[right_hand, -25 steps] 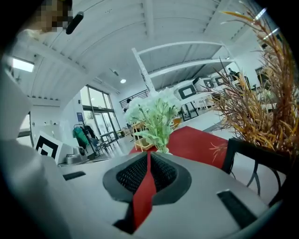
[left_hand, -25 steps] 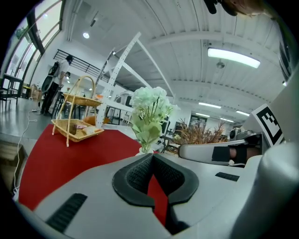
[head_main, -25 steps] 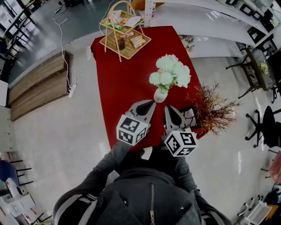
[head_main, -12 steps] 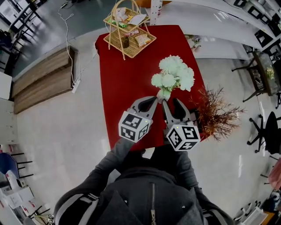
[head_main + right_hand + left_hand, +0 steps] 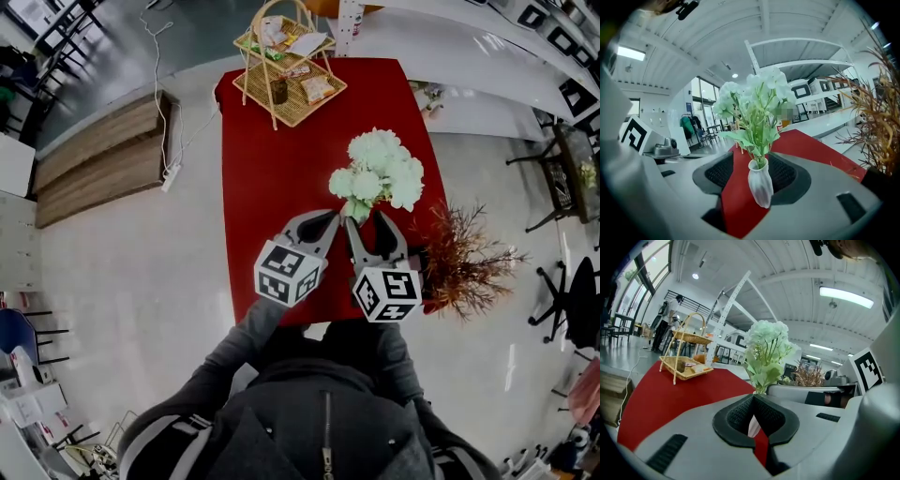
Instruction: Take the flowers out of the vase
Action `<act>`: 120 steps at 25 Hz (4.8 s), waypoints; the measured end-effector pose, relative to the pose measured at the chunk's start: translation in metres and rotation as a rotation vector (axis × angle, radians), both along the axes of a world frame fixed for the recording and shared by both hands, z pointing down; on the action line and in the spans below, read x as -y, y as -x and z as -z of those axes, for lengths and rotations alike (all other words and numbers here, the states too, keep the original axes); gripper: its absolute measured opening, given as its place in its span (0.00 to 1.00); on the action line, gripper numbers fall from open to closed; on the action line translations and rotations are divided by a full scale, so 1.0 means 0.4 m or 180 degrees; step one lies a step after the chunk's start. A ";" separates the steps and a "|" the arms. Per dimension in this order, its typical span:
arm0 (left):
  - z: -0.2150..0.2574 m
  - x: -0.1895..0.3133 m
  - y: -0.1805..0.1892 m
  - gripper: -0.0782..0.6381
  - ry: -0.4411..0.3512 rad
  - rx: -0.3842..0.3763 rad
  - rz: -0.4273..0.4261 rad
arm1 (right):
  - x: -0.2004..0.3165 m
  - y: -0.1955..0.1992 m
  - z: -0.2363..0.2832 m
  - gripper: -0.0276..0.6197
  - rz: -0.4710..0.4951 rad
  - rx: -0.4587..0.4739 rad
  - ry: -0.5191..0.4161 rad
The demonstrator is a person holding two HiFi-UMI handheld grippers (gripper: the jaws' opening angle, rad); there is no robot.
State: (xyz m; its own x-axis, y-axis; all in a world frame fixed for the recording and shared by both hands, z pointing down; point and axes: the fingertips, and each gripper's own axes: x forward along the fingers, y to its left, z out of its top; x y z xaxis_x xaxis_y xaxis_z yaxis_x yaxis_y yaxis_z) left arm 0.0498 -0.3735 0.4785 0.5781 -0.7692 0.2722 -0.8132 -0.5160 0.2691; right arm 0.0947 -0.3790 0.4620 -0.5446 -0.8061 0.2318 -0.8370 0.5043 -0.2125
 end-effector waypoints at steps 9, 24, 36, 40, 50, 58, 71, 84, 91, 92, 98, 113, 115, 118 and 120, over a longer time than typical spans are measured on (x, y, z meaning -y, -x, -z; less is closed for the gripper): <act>-0.018 0.028 0.004 0.12 0.0052 0.0009 0.0130 | 0.044 0.007 -0.023 0.34 0.0167 0.0006 0.0097; -0.031 0.050 0.015 0.12 0.0094 0.0007 0.0221 | 0.085 0.005 -0.022 0.34 0.0252 0.0017 0.0088; -0.024 0.046 0.019 0.12 0.0075 0.0009 0.0191 | 0.085 -0.016 -0.005 0.18 0.0071 -0.0214 -0.0142; -0.018 0.042 0.021 0.12 0.0064 0.0006 0.0171 | 0.080 -0.015 0.003 0.17 0.0056 -0.0207 -0.0177; 0.006 0.023 0.023 0.12 0.0026 0.0003 0.0111 | 0.076 -0.029 0.059 0.16 -0.0053 -0.0144 -0.0338; 0.030 0.006 0.026 0.12 -0.0027 -0.0017 0.0054 | 0.069 -0.039 0.127 0.15 -0.0196 -0.0074 -0.0536; 0.060 -0.032 0.035 0.12 -0.0100 -0.0037 -0.0015 | 0.037 -0.041 0.235 0.15 -0.0322 0.0076 -0.0889; 0.091 -0.073 0.043 0.12 -0.0190 -0.0060 -0.0151 | -0.049 -0.026 0.353 0.15 -0.0367 0.0161 -0.1275; 0.089 -0.102 0.046 0.12 -0.0189 -0.0058 -0.0277 | -0.108 -0.013 0.346 0.15 -0.0439 0.0191 -0.1230; 0.087 -0.107 0.045 0.12 -0.0185 -0.0060 -0.0300 | -0.117 -0.013 0.340 0.15 -0.0456 0.0195 -0.1206; 0.064 -0.135 0.044 0.12 -0.0133 -0.0053 -0.0422 | -0.165 -0.008 0.269 0.15 -0.0556 0.0123 -0.1005; 0.011 -0.179 0.050 0.12 0.0079 -0.0060 -0.0564 | -0.249 0.010 0.076 0.15 -0.0684 0.0172 -0.0429; 0.007 -0.182 0.052 0.12 0.0099 -0.0063 -0.0573 | -0.252 0.015 0.060 0.15 -0.0672 0.0200 -0.0363; 0.002 -0.191 0.050 0.12 0.0143 -0.0097 -0.0587 | -0.256 0.025 0.053 0.15 -0.0628 0.0194 -0.0331; 0.003 -0.192 0.047 0.12 0.0152 -0.0102 -0.0595 | -0.257 0.031 0.056 0.15 -0.0596 0.0194 -0.0331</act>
State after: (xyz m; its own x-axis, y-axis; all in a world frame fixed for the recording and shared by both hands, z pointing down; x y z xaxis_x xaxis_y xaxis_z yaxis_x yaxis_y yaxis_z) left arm 0.0311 -0.2967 0.4775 0.7187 -0.6342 0.2849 -0.6950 -0.6434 0.3209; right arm 0.0822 -0.2763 0.4396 -0.3937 -0.9122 0.1134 -0.9053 0.3632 -0.2204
